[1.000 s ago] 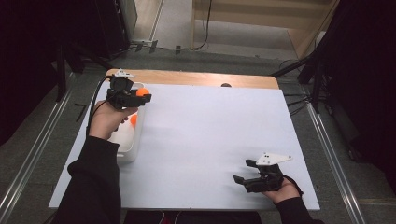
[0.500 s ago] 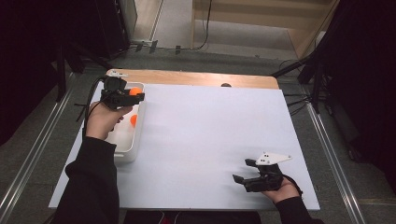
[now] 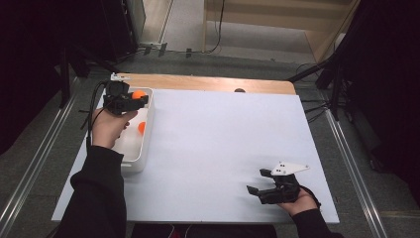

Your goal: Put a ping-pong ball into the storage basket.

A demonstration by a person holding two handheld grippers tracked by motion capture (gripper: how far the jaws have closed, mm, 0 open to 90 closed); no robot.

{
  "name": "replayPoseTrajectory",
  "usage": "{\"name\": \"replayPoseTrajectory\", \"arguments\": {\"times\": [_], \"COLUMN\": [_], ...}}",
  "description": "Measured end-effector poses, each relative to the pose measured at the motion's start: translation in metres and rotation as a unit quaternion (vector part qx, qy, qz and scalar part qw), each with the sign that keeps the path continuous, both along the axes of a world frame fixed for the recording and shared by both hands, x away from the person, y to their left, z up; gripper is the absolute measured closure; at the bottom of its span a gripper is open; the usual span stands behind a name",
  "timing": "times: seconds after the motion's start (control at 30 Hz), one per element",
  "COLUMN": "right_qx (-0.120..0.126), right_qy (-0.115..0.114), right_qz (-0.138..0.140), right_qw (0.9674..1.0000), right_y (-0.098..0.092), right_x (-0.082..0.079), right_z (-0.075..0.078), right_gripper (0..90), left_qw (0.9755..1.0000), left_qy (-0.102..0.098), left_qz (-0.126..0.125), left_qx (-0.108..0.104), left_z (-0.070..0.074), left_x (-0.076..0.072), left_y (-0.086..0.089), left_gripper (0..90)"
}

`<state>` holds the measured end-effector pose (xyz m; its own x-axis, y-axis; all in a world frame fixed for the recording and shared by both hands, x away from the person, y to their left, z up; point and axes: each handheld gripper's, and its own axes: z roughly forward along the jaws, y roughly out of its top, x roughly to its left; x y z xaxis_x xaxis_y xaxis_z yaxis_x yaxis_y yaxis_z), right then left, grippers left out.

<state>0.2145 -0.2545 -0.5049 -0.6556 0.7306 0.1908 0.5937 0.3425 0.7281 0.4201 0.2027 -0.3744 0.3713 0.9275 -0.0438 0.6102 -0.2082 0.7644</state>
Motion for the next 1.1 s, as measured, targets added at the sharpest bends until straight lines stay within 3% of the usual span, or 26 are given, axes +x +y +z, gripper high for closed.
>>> {"name": "replayPoseTrajectory", "arguments": {"times": [0.27, 0.7, 0.9, 1.1], "right_qx": [0.0, 0.001, 0.0, 0.0], "right_qy": [0.003, -0.001, -0.002, -0.002], "right_qz": [-0.002, -0.001, -0.001, -0.006], "right_qw": [1.0, 1.0, 1.0, 1.0], "right_y": [-0.001, 0.001, 0.0, -0.001], "right_x": [-0.001, -0.001, -0.001, -0.003], "right_z": [0.0, 0.0, 0.0, 0.001], "right_gripper": [16.4, 16.4, 16.4, 16.4], "left_qw": [0.9998, 0.9993, 0.9992, 0.9992], "left_qy": [-0.002, -0.003, 0.001, -0.01], "left_qz": [0.017, 0.037, 0.04, 0.037], "left_qx": [-0.005, 0.009, 0.009, 0.011], "left_z": [-0.002, -0.011, -0.015, -0.017], "left_x": [0.003, 0.012, 0.018, 0.021], "left_y": [0.003, 0.005, 0.004, 0.004], "left_gripper": [50.4, 50.4, 50.4, 50.3]}}
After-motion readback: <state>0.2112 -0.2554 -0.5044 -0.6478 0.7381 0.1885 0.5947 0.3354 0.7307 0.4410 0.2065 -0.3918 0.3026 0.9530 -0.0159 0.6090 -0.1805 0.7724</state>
